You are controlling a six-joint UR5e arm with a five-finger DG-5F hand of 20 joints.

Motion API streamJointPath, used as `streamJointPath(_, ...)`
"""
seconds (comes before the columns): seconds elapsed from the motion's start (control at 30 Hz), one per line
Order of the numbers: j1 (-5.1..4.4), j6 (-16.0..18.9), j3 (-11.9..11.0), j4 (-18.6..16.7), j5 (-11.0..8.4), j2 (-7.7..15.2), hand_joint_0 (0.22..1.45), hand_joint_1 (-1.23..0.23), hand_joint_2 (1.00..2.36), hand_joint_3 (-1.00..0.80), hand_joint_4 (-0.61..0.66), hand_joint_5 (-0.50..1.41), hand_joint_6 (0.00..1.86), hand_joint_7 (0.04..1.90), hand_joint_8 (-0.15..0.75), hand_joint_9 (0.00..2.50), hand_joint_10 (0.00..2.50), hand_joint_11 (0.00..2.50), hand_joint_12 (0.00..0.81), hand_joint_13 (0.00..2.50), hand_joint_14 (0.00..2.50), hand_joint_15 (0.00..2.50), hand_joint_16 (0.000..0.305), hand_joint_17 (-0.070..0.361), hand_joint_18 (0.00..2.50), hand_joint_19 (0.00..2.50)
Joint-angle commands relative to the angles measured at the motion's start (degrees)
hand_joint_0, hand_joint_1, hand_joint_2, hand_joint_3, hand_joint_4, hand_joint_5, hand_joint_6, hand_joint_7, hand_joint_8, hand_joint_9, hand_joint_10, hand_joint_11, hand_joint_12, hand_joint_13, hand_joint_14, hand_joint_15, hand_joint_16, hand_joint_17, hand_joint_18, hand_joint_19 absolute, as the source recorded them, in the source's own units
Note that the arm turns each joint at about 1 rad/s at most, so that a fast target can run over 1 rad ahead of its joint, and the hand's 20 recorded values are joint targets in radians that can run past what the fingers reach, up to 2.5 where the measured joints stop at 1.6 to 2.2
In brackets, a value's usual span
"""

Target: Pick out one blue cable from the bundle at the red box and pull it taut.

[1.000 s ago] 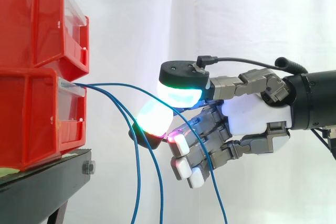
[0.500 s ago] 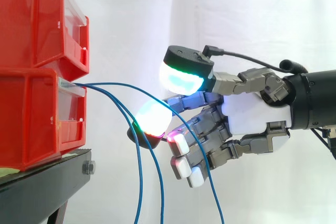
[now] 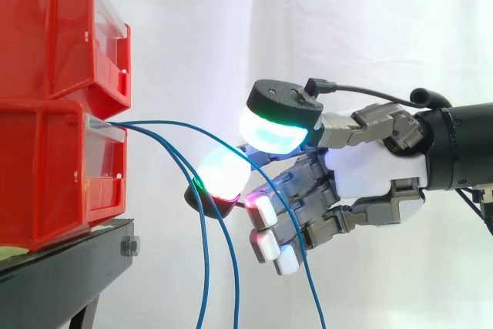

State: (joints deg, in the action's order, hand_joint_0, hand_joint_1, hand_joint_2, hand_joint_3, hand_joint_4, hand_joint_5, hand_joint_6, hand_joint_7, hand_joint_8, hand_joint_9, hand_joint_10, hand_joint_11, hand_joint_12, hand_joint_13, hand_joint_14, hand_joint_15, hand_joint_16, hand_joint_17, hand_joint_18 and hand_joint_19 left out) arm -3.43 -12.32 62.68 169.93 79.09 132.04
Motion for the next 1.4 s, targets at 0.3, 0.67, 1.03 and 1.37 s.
streamJointPath(0.3,0.00,0.0,0.0,0.1,0.27,0.0,0.60,-0.71,1.02,-0.25,-0.02,-0.16,0.96,0.81,0.245,1.05,0.03,0.91,0.338,0.92,0.03,0.74,0.052,0.117,0.71,0.75)
streamJointPath(0.67,-0.09,0.0,0.0,0.0,0.27,0.0,0.58,-0.69,1.02,-0.27,0.02,-0.15,0.96,0.81,0.256,1.09,0.02,0.92,0.347,0.94,0.03,0.75,0.053,0.119,0.72,0.76)
streamJointPath(1.03,-0.09,0.1,0.0,0.0,0.45,0.0,0.57,-0.65,1.01,-0.33,0.03,-0.15,0.94,0.82,0.257,1.11,0.03,0.91,0.351,0.95,0.02,0.75,0.053,0.120,0.73,0.75)
streamJointPath(1.37,-0.09,0.6,0.1,0.1,0.62,0.0,0.57,-0.66,1.02,-0.25,0.01,-0.14,0.95,0.84,0.263,1.14,0.03,0.91,0.351,0.96,0.03,0.76,0.054,0.121,0.74,0.76)
